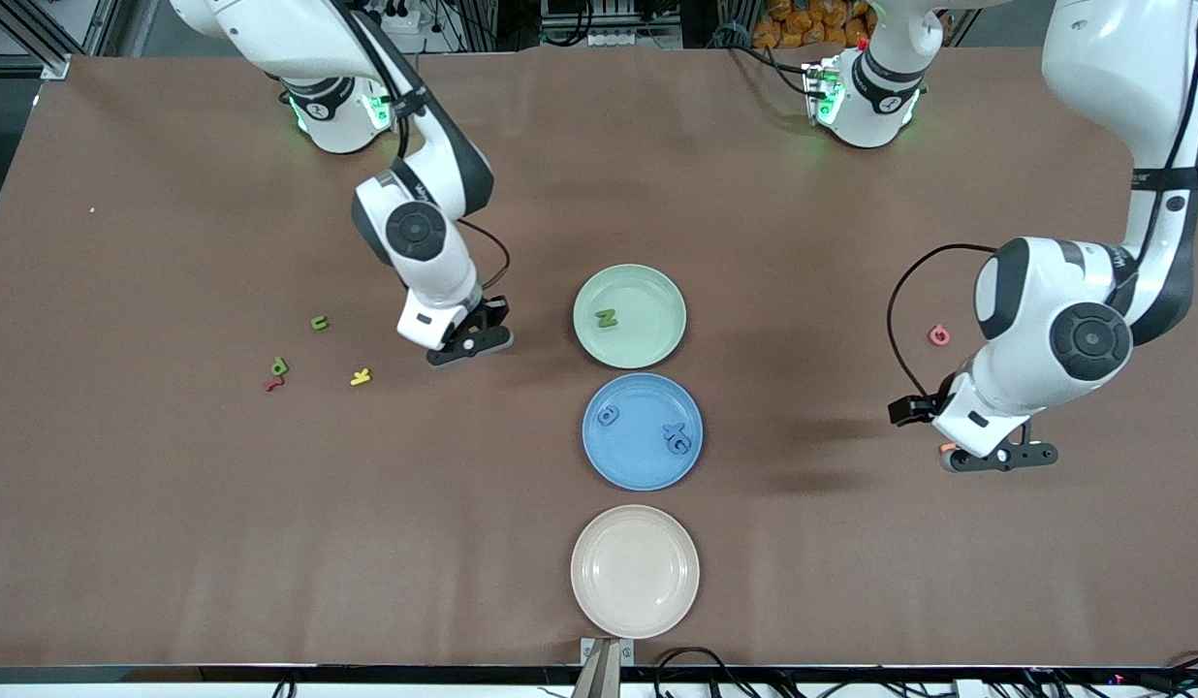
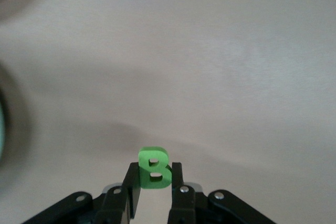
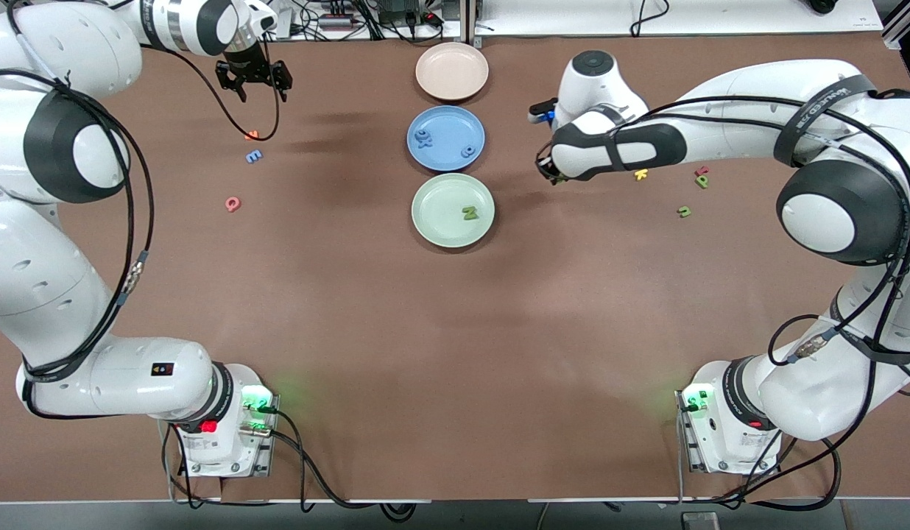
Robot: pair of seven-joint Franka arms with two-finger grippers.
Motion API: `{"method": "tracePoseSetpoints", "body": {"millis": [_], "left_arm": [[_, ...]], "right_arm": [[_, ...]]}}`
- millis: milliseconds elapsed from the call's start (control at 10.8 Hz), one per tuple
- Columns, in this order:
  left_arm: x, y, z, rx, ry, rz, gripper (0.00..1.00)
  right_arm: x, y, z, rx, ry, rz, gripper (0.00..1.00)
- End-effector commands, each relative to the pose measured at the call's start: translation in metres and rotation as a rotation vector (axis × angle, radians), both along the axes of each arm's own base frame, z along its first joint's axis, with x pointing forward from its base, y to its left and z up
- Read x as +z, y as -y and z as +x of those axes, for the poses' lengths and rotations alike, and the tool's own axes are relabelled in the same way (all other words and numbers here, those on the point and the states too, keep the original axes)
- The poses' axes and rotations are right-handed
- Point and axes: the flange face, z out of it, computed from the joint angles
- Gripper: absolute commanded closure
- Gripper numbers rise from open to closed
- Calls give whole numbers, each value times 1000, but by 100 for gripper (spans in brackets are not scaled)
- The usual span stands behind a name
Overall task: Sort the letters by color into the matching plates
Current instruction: 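Lift the green B with the right gripper while the left gripper withdraws, then lower the green B onto the green plate and open the right gripper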
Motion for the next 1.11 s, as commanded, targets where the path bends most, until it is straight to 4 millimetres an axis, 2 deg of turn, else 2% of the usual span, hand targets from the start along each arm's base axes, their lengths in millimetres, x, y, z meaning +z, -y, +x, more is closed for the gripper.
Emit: {"method": "tracePoseSetpoints", "body": {"millis": [0, 185, 278, 371, 464, 742, 927, 1020], "left_arm": [[-8, 0, -8, -121, -59, -15, 0], [-28, -11, -9, -144, -95, -18, 0], [-28, -15, -9, -238, -100, -18, 0], [-37, -31, -8, -392, -121, -27, 0], [-40, -43, -6, -459, -128, -35, 0], [-35, -40, -5, -472, -115, -43, 0], [-36, -24, -5, -403, -108, -42, 0], [-38, -21, -5, -400, -110, -35, 0]], "right_arm": [[-1, -42, -3, -96, 10, 13, 100], [1, -77, -12, -177, 20, 32, 100], [5, -94, -15, -221, 29, 44, 100], [6, -105, -17, -247, 35, 52, 100], [6, -113, -24, -267, 33, 53, 100], [-9, -144, -44, -329, 23, 49, 100], [-12, -156, -41, -395, 24, 60, 100], [-15, -166, -47, -417, 19, 64, 100]]}}
